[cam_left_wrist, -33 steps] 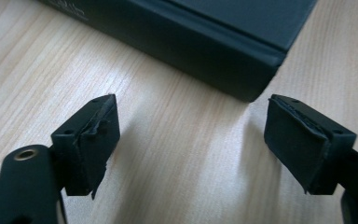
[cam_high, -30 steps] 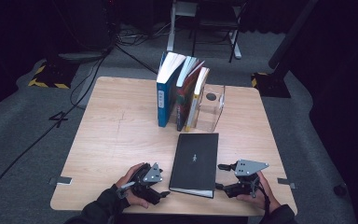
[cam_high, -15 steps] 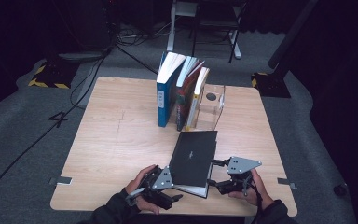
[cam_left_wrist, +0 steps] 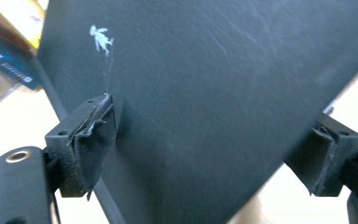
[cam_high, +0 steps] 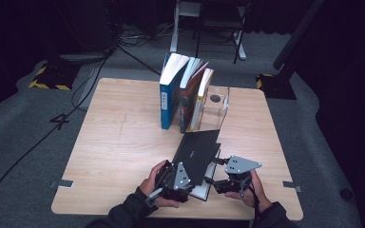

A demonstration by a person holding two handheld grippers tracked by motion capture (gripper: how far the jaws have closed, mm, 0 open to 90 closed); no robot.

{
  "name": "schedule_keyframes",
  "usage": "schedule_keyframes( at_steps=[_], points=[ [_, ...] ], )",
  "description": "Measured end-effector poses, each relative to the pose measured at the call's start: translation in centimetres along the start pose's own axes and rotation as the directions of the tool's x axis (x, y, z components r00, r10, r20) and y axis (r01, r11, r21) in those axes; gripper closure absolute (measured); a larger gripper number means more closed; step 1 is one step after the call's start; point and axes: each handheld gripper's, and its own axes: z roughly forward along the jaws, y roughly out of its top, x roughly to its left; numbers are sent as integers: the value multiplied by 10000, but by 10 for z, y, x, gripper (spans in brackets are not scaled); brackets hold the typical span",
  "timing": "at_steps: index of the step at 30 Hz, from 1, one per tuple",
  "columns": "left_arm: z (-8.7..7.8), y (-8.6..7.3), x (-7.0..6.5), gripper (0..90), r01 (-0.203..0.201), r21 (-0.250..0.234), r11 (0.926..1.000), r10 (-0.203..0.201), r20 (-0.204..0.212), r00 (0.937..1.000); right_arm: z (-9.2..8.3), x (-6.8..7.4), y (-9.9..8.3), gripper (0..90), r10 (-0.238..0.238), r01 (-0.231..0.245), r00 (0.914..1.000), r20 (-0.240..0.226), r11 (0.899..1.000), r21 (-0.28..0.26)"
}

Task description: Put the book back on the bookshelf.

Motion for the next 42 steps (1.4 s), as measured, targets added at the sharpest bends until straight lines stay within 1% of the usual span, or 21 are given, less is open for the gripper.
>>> schedule_keyframes(
  at_steps=[2,4,5,7,10,13,15,18,21,23,24,25,27,30,31,34,36,38,39,41,42],
  points=[
    [2,2,1,172,7,-9,10000,-7,-161,9999,1,1,1,287,31,-31,10000,50,10000,22],
    [4,3,3,213,165,-109,9998,-168,-369,9992,2,1,2,287,-30,30,9999,110,10000,40],
    [5,3,5,227,280,-163,9995,-285,-332,9990,2,1,3,288,-12,11,9999,129,10000,45],
    [5,4,6,222,346,-165,9993,-352,-371,9987,2,1,3,287,6,-7,9999,152,10000,49],
    [4,4,6,260,200,-282,9994,-214,-532,9984,3,1,4,294,101,-101,9997,211,9999,9],
    [0,5,5,361,-112,-472,9988,72,-828,9965,1,-1,3,309,212,-209,9995,254,9997,-115],
    [-2,5,5,399,-333,-465,9984,290,-903,9955,0,-2,2,331,268,-261,9989,375,9995,-191],
    [-5,6,7,436,-471,-562,9973,419,-899,9951,-5,-6,0,322,352,-339,9982,480,9991,-269],
    [-10,6,12,476,-435,-702,9966,376,-830,9958,-9,-11,-3,317,442,-427,9978,501,9986,-315],
    [-13,6,15,508,-360,-767,9964,296,-830,9961,-13,-15,-5,317,390,-369,9970,665,9988,-319],
    [-15,6,17,528,-333,-792,9963,272,-774,9966,-16,-19,-8,317,461,-438,9957,802,9986,-296],
    [-16,6,19,528,-283,-795,9964,226,-722,9971,-16,-19,-8,317,461,-438,9957,802,9986,-296],
    [-19,6,22,549,-178,-893,9958,117,-677,9976,-19,-24,-13,318,635,-617,9947,811,9978,-241],
    [-21,5,25,568,-125,-1003,9949,63,-618,9981,-21,-32,-21,317,703,-702,9924,1005,9975,-45],
    [-22,4,26,576,-89,-1037,9946,32,-541,9985,-22,-36,-24,317,802,-808,9912,1054,9967,19],
    [-26,1,31,594,166,-1371,9904,-193,-185,9996,-25,-45,-30,327,1204,-1216,9868,1080,9926,51],
    [-28,-2,34,594,245,-1552,9876,-221,172,9996,-23,-51,-32,338,1342,-1363,9835,1216,9906,94],
    [-32,-6,36,598,382,-1729,9842,-281,607,9978,-22,-54,-34,335,1480,-1515,9820,1169,9882,209],
    [-34,-7,36,599,420,-1757,9835,-297,724,9969,-20,-54,-35,331,1461,-1508,9828,1132,9879,348],
    [-38,-10,37,599,403,-1813,9826,-209,1076,9940,-20,-53,-36,330,1233,-1300,9856,1157,9901,523],
    [-42,-13,40,598,431,-1887,9811,-168,1386,9902,-20,-52,-37,330,1223,-1290,9859,1141,9902,536]
  ],
)
